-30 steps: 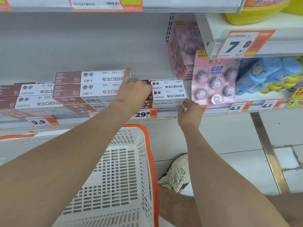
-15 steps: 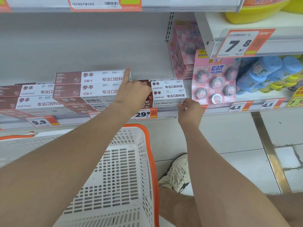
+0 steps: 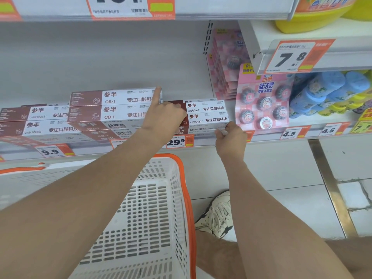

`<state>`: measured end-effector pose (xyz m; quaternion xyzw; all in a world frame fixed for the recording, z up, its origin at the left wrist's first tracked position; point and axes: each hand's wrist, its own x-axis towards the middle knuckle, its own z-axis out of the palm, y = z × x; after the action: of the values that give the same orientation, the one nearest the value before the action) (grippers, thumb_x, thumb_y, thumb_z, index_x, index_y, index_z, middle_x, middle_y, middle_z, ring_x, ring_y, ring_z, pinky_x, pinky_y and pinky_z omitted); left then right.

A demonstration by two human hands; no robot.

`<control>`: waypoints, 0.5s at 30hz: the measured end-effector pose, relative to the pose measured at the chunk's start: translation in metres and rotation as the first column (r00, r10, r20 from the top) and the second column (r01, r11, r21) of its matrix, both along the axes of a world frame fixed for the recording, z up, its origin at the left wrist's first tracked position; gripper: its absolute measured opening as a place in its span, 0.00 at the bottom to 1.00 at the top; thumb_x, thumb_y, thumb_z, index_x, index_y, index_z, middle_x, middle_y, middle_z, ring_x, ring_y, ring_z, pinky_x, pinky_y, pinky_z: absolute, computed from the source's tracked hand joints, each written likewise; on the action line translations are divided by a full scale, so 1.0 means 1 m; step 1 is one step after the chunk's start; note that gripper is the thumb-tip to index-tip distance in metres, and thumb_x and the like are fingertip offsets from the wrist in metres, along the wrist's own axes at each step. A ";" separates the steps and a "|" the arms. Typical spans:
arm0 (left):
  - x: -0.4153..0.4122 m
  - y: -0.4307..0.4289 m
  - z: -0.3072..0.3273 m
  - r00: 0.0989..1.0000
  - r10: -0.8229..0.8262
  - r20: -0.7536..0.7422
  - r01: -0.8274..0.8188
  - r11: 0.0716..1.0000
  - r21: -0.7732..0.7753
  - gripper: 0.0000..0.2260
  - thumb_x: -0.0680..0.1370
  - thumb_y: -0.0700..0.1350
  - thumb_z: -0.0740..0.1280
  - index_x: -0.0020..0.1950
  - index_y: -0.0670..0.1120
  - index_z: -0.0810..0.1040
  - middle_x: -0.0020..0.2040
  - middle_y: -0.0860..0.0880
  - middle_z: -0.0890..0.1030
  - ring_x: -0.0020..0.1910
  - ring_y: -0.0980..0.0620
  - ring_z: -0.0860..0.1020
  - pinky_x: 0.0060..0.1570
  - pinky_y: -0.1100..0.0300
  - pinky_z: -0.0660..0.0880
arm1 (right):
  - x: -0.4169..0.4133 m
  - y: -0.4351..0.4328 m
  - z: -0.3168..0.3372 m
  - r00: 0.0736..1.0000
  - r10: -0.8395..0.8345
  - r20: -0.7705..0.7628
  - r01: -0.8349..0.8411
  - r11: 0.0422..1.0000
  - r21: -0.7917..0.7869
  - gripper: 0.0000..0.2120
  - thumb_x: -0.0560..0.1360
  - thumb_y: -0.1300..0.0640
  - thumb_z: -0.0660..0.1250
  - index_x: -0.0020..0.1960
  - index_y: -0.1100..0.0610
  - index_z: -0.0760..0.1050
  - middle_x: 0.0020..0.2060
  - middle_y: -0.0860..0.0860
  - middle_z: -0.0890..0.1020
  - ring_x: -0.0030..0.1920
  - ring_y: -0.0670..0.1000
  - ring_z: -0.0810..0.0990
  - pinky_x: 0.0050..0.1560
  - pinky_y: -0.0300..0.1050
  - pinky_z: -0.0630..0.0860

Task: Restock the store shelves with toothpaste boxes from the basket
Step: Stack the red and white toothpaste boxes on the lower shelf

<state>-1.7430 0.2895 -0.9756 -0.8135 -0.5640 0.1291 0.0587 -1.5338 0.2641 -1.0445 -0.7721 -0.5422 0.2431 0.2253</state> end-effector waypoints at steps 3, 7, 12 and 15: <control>-0.002 -0.002 -0.001 0.999 0.014 0.047 -0.014 1.000 -0.004 0.16 0.77 0.53 0.76 0.64 0.53 0.81 0.53 0.53 0.84 0.58 0.46 0.82 0.79 0.34 0.40 | -0.012 -0.005 0.018 0.999 0.001 0.032 -0.008 0.970 0.243 0.34 0.71 0.56 0.68 0.76 0.59 0.66 0.55 0.56 0.83 0.54 0.60 0.81 0.54 0.52 0.76; -0.009 -0.008 -0.003 0.996 0.004 0.090 -0.008 0.999 0.038 0.16 0.75 0.54 0.78 0.61 0.53 0.83 0.54 0.54 0.84 0.69 0.47 0.75 0.79 0.34 0.43 | -0.025 0.009 0.030 0.990 0.088 0.110 -0.123 0.915 0.384 0.31 0.72 0.54 0.64 0.74 0.59 0.70 0.67 0.58 0.77 0.67 0.62 0.74 0.65 0.58 0.73; -0.012 -0.011 -0.004 0.997 0.038 0.063 -0.040 0.999 0.027 0.14 0.72 0.45 0.80 0.55 0.54 0.83 0.50 0.55 0.84 0.65 0.47 0.76 0.79 0.33 0.48 | -0.030 0.006 0.017 0.965 0.233 0.117 -0.248 0.960 0.128 0.26 0.81 0.52 0.60 0.78 0.55 0.67 0.79 0.64 0.62 0.77 0.67 0.63 0.75 0.61 0.66; -0.010 -0.011 -0.003 0.998 0.043 0.042 -0.044 0.998 0.033 0.13 0.72 0.43 0.80 0.52 0.53 0.81 0.48 0.55 0.83 0.62 0.46 0.77 0.79 0.33 0.50 | -0.029 0.007 0.018 0.971 0.223 0.086 -0.232 0.966 0.117 0.25 0.84 0.53 0.60 0.80 0.55 0.64 0.81 0.63 0.56 0.79 0.66 0.58 0.75 0.57 0.63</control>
<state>-1.7530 0.2781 -0.9787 -0.8024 -0.5848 0.1038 0.0582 -1.5629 0.2708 -1.0267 -0.6971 -0.6494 0.2047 0.2245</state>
